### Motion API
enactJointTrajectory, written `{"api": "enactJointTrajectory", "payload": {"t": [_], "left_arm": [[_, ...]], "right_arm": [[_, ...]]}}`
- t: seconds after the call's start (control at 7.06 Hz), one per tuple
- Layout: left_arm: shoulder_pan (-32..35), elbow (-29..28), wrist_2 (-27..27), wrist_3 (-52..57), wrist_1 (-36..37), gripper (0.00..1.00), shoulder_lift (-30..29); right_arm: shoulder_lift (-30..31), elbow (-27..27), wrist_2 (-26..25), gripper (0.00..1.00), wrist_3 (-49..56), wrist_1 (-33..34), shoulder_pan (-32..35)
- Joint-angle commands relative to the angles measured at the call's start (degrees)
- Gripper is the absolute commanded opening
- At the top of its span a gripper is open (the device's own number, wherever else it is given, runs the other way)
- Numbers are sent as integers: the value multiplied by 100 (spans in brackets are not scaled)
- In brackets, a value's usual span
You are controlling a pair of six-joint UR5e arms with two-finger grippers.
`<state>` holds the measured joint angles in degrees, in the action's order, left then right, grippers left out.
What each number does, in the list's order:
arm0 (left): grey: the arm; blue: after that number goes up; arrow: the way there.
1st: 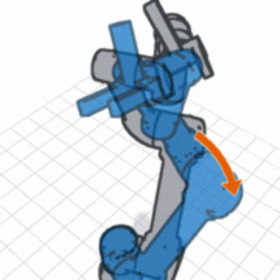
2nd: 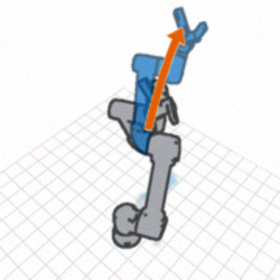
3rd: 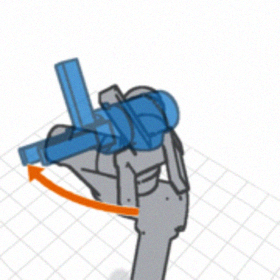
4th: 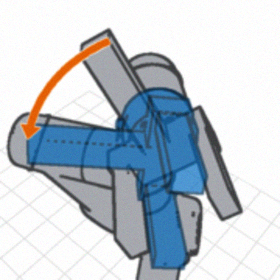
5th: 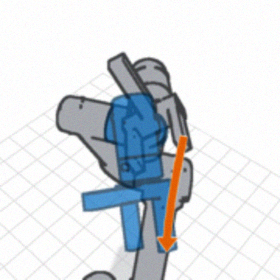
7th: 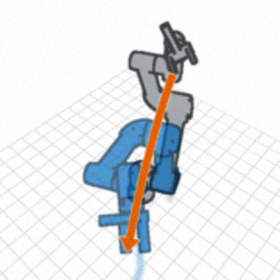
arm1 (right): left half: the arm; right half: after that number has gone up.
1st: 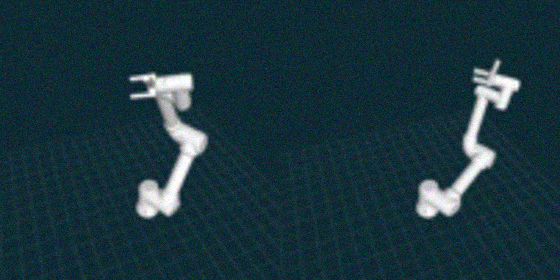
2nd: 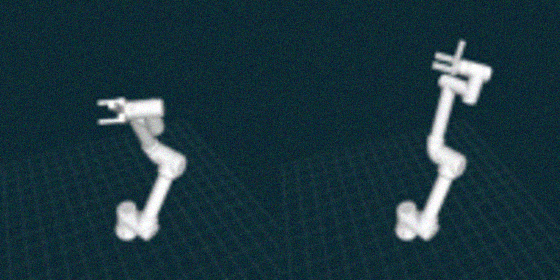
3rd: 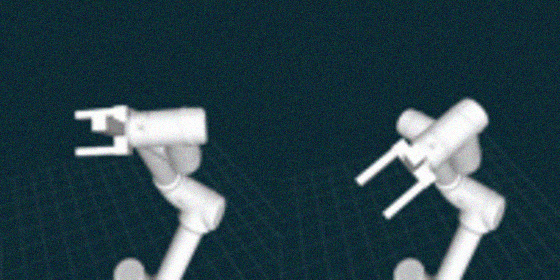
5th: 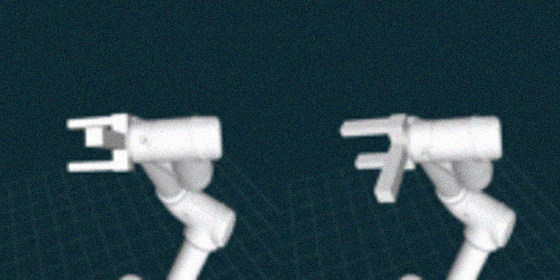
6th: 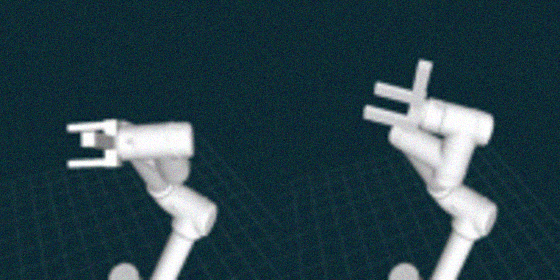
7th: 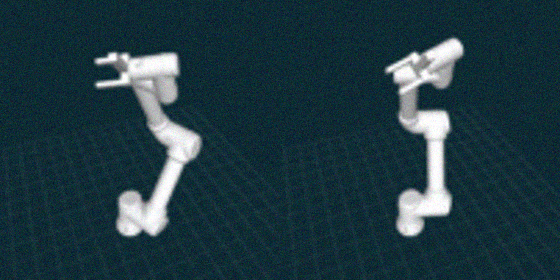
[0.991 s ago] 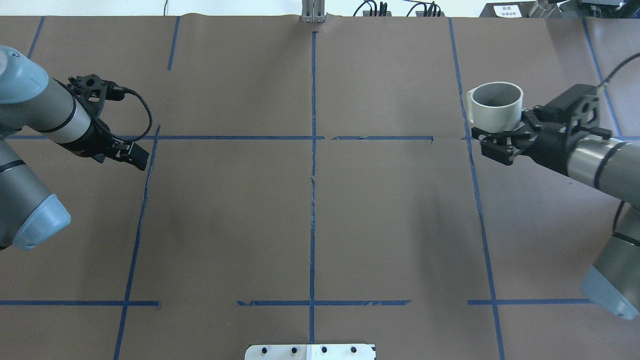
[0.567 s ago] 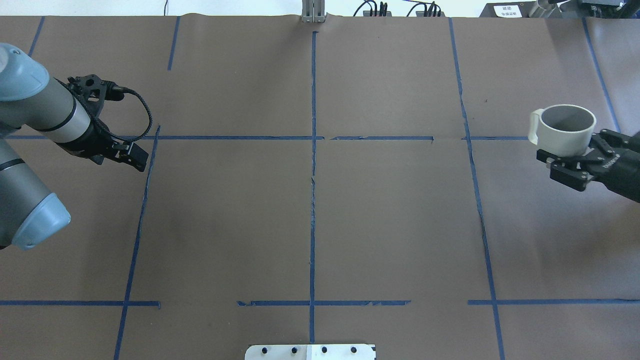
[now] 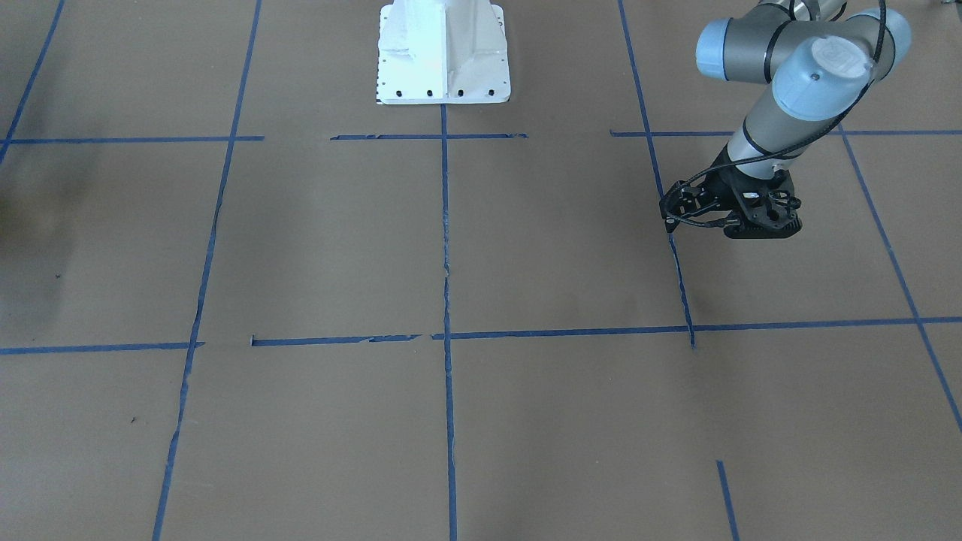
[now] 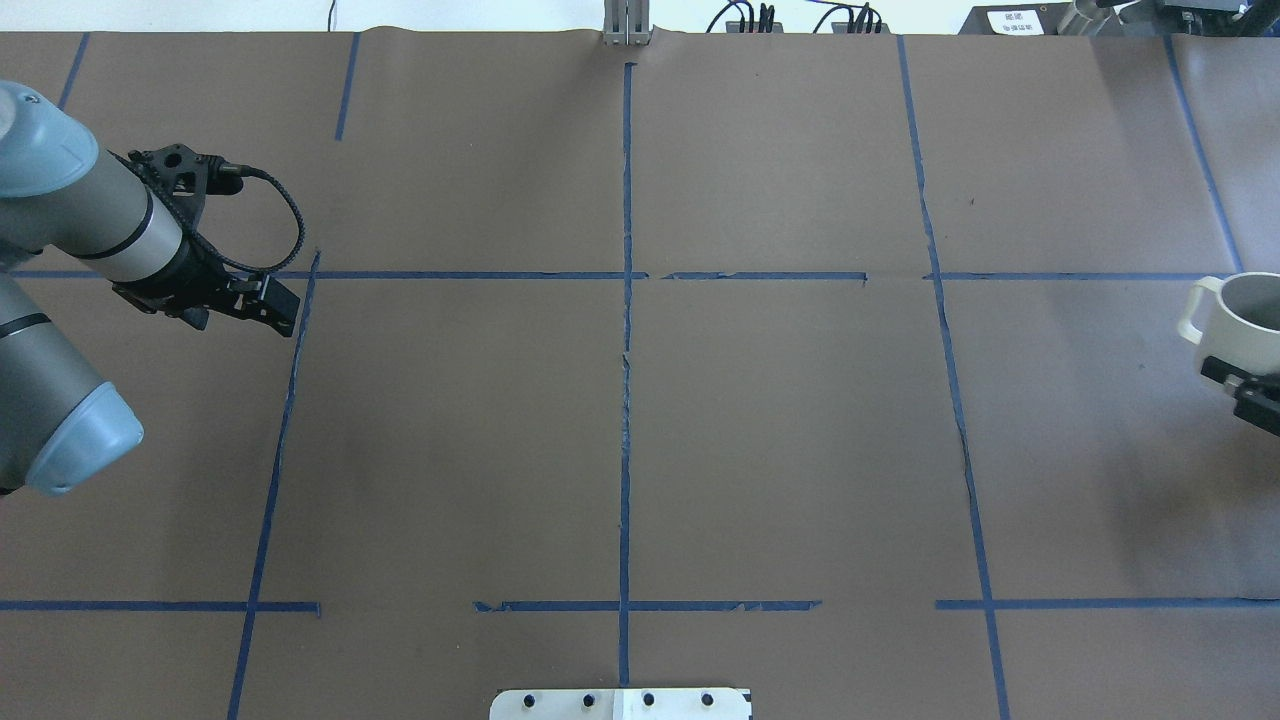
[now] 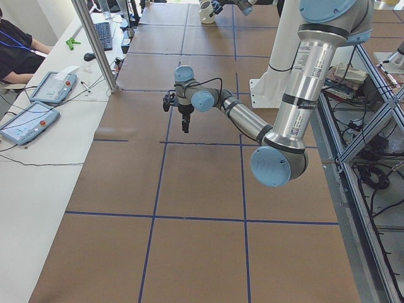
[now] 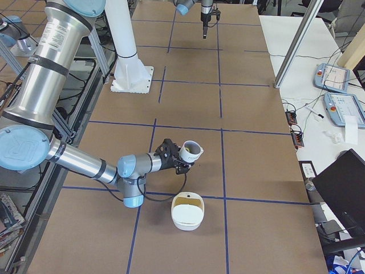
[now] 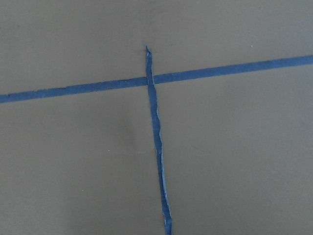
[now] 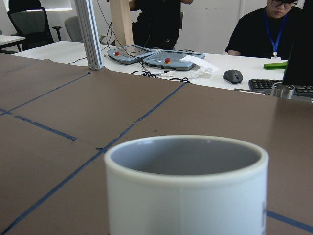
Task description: Left arm hands cup to right arm to dump lemon
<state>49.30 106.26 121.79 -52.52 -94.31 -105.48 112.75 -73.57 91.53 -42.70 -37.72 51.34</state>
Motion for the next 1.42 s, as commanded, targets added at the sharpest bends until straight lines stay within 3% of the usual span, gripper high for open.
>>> {"api": "enactJointTrajectory", "payload": {"t": [0.0, 0.28, 0.71, 0.99, 1.27], "left_arm": [[0, -9, 2, -82, 0, 100, -34], [0, 43, 2, -82, 18, 100, -26], [18, 70, 2, -74, 27, 100, -17], [18, 79, 2, -74, 36, 100, -17], [18, 114, 2, -74, 44, 100, 9]], "right_arm": [[63, 606, 5, 16, -1557, -1112, 297], [19, 738, -47, 16, -3385, -1509, 595], [-191, 747, -74, 16, -5584, -1519, 991], [-271, 739, -423, 15, -6893, -1554, 1010], [-350, 896, -785, 14, -8040, -2114, 1010]]}}
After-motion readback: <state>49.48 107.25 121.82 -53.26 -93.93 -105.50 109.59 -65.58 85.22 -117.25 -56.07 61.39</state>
